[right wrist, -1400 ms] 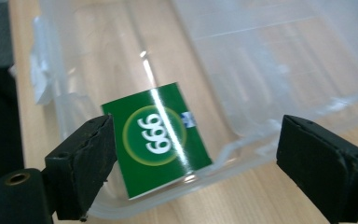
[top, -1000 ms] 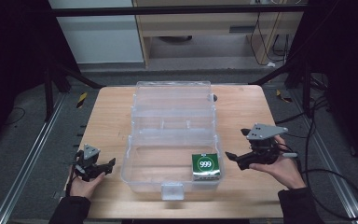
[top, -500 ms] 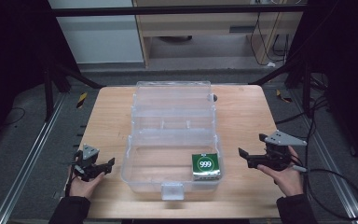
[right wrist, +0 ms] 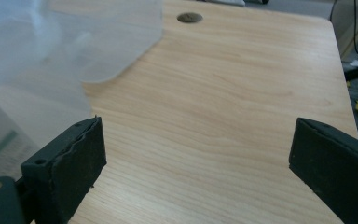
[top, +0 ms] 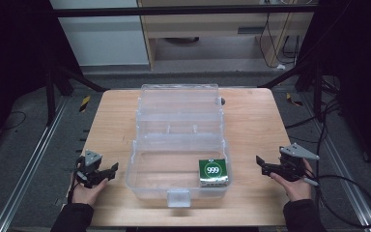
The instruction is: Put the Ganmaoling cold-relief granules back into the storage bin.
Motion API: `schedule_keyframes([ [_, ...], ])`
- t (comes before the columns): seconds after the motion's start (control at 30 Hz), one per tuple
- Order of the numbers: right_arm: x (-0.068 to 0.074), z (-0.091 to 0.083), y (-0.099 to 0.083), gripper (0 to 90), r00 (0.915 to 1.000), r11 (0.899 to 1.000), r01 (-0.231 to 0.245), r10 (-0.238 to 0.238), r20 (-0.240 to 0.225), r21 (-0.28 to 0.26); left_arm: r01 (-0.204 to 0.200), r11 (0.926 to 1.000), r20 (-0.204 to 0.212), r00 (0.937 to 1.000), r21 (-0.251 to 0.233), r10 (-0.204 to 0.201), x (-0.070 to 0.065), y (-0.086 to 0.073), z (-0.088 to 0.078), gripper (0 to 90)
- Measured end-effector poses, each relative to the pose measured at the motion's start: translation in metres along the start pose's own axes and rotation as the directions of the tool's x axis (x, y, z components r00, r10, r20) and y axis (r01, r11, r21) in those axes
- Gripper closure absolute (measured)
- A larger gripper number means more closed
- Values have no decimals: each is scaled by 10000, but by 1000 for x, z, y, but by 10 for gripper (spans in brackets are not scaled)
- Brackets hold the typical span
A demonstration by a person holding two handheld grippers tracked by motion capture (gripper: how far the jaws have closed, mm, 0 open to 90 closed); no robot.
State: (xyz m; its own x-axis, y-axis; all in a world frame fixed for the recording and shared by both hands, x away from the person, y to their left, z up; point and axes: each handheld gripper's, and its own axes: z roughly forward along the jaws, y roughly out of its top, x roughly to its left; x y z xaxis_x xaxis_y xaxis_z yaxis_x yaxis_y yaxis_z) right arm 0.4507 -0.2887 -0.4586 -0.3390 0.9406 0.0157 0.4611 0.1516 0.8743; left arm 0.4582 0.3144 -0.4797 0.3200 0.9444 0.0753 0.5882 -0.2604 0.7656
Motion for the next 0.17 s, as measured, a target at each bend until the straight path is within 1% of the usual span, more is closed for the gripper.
schedule_keyframes([
  [0.13, -7, 4, -8, 33, 9987, 9998, -172, 170, 470, 47, 148, 9998, -163, 9998, -115, -150, 2, 0, -2, 315],
  [0.17, -7, 4, -8, 33, 9987, 9998, -172, 170, 470, 47, 148, 9998, -163, 9998, -115, -150, 2, 0, -2, 321],
])
